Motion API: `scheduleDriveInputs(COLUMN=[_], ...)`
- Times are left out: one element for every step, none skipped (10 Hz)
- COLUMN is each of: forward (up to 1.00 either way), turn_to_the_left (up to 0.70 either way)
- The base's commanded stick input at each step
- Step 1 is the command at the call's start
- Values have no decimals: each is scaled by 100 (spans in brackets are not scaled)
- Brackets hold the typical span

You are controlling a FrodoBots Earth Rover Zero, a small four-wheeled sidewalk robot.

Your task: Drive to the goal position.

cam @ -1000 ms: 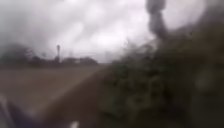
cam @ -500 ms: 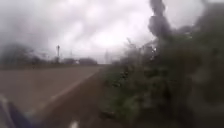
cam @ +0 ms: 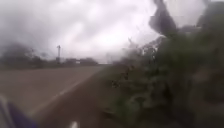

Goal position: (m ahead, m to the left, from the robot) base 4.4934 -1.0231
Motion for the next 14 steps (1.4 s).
scheduleDriveInputs(forward=[0, 0, 0, 27, 70, 70, 70, 70, 70, 70, 70, 70, 70, 70], turn_to_the_left=[70, 70, 70, 43, 0, 0, 0, 0, 0, 6, 25, 35, 35, 35])
